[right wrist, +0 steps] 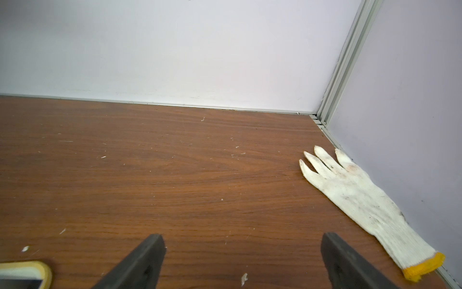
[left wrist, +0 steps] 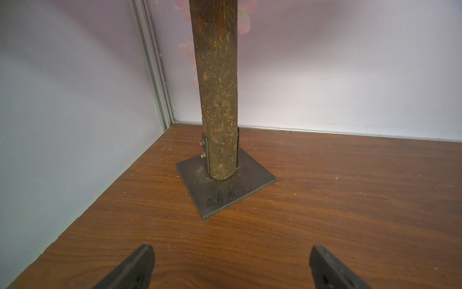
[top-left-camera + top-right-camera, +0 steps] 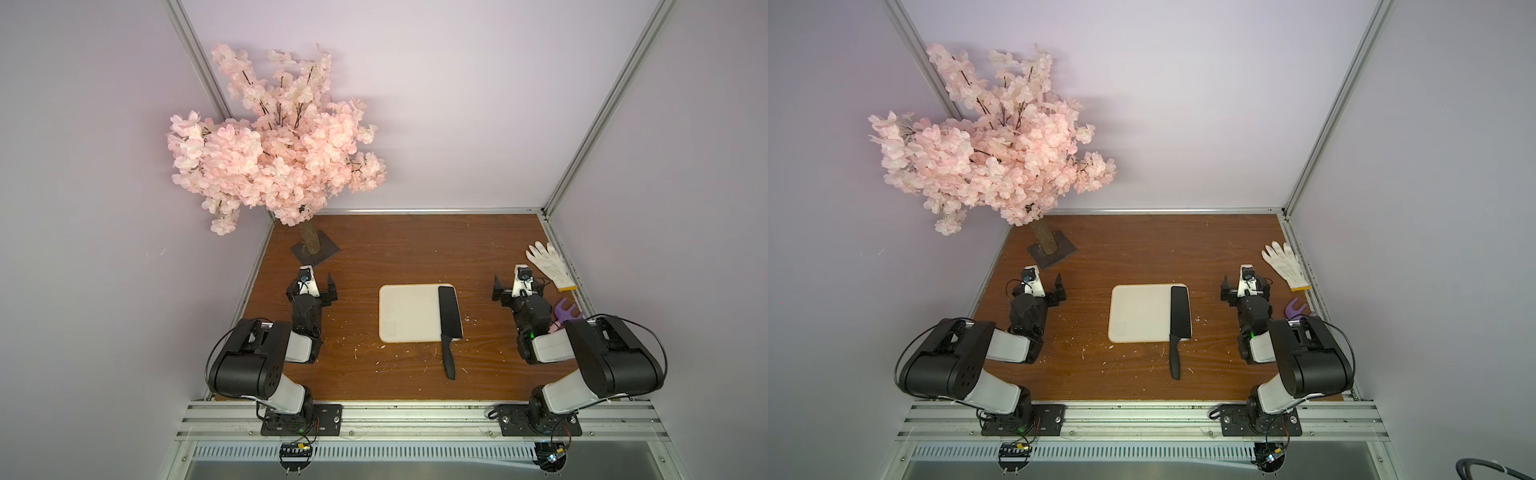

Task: Align the knife with the edge of the cutting board
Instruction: Reset both arms

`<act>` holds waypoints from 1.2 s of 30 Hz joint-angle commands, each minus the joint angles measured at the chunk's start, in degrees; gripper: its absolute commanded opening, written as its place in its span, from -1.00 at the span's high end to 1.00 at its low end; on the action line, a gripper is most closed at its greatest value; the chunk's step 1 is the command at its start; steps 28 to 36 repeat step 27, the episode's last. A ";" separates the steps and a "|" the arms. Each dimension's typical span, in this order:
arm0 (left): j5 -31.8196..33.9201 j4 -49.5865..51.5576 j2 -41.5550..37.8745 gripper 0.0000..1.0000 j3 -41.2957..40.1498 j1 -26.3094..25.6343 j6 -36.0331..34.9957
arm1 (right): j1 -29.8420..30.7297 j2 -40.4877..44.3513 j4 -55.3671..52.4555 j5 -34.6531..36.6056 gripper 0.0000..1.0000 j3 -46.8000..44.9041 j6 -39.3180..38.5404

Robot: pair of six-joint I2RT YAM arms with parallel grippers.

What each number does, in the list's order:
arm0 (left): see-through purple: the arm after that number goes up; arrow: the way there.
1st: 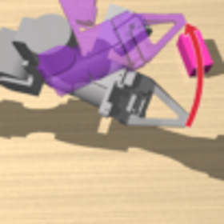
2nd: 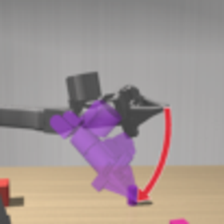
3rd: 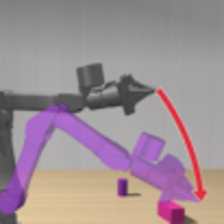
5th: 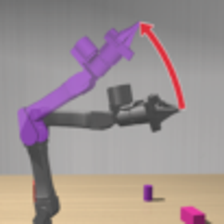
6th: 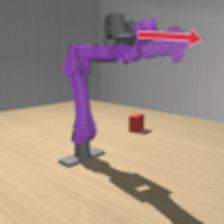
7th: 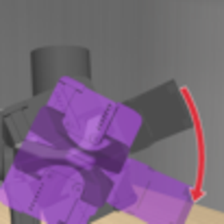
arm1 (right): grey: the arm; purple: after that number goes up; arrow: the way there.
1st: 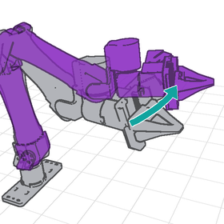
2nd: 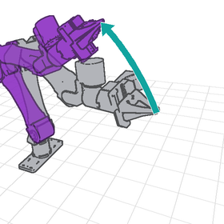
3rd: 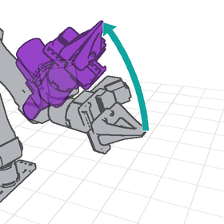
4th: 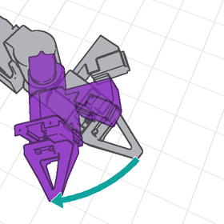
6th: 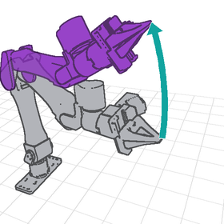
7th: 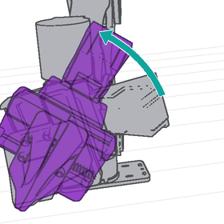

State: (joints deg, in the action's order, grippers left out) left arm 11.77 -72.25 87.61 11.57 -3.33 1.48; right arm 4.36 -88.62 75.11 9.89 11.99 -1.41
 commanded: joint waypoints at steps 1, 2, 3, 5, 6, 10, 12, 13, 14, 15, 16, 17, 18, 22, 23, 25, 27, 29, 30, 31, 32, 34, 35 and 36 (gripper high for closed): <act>-0.63 -0.17 -0.03 -0.95 0.60 0.80 0.46 | -0.18 0.42 1.10 0.96 -0.99 -0.04 1.25; -0.69 -0.17 0.01 -0.95 0.62 0.79 0.46 | -0.08 0.44 1.10 0.98 -0.99 -0.04 1.26; -0.69 -0.18 -0.01 -0.95 0.62 0.78 0.41 | -0.12 0.45 1.11 1.00 -0.99 -0.04 1.27; -0.66 -0.17 -0.05 -0.95 0.60 0.79 0.45 | -0.14 0.42 1.09 1.01 -0.99 -0.04 1.29; -0.65 -0.17 0.01 -0.95 0.62 0.79 0.46 | -0.15 0.43 1.10 1.01 -0.99 -0.04 1.32; -0.69 -0.17 0.00 -0.95 0.64 0.83 0.48 | -0.10 0.44 1.17 1.01 -0.99 -0.04 1.24; -0.69 -0.17 -0.04 -0.95 0.66 0.80 0.46 | -0.11 0.40 1.12 0.96 -0.99 -0.04 1.24; -0.68 -0.17 -0.02 -0.95 0.67 0.83 0.40 | -0.14 0.42 1.17 1.05 -0.99 -0.04 1.24; -0.65 -0.17 -0.01 -0.95 0.58 0.79 0.40 | -0.08 0.38 1.15 0.99 -0.99 -0.04 1.31; -0.69 -0.17 0.01 -0.95 0.62 0.82 0.41 | -0.12 0.38 1.10 1.01 -0.99 -0.04 1.30; -0.70 -0.17 -0.04 -0.95 0.64 0.85 0.46 | -0.10 0.38 1.08 1.01 -0.99 0.03 1.30; -0.70 -0.17 -0.05 -0.95 0.64 0.84 0.44 | -0.14 0.37 1.02 0.96 -0.99 0.09 1.36; -0.70 -0.17 -0.01 -0.95 0.60 0.79 0.46 | -0.14 0.32 0.93 1.00 -0.99 0.13 1.32; -0.70 -0.17 0.01 -0.95 0.65 0.81 0.45 | -0.14 0.12 0.54 0.93 -0.99 0.46 1.27; -0.70 -0.17 0.01 -0.95 0.62 0.80 0.42 | -0.14 0.09 0.37 0.84 -0.99 0.53 1.38; -0.70 -0.17 -0.01 -0.95 0.60 0.82 0.42 | -0.14 0.22 0.50 0.83 -0.99 0.39 1.38; -0.70 -0.17 -0.04 -0.95 0.59 0.79 0.43 | -0.13 0.53 1.04 0.92 -0.99 -0.08 1.38; -0.70 -0.17 -0.04 -0.95 0.59 0.79 0.43 | -0.13 0.53 1.04 0.92 -0.99 -0.08 1.38; -0.70 -0.17 -0.04 -0.95 0.59 0.79 0.43 | -0.13 0.53 1.04 0.92 -0.99 -0.08 1.38; -0.70 -0.17 -0.04 -0.95 0.59 0.79 0.43 | -0.13 0.53 1.04 0.92 -0.99 -0.08 1.38; -0.70 -0.17 -0.04 -0.95 0.59 0.79 0.43 | -0.13 0.53 1.04 0.92 -0.99 -0.08 1.38; -0.70 -0.17 -0.04 -0.95 0.59 0.79 0.43 | -0.13 0.53 1.04 0.92 -0.99 -0.08 1.38; -0.70 -0.17 -0.04 -0.95 0.59 0.79 0.43 | -0.13 0.53 1.04 0.92 -0.99 -0.08 1.38; -0.70 -0.17 -0.04 -0.95 0.59 0.79 0.43 | -0.13 0.53 1.04 0.92 -0.99 -0.08 1.38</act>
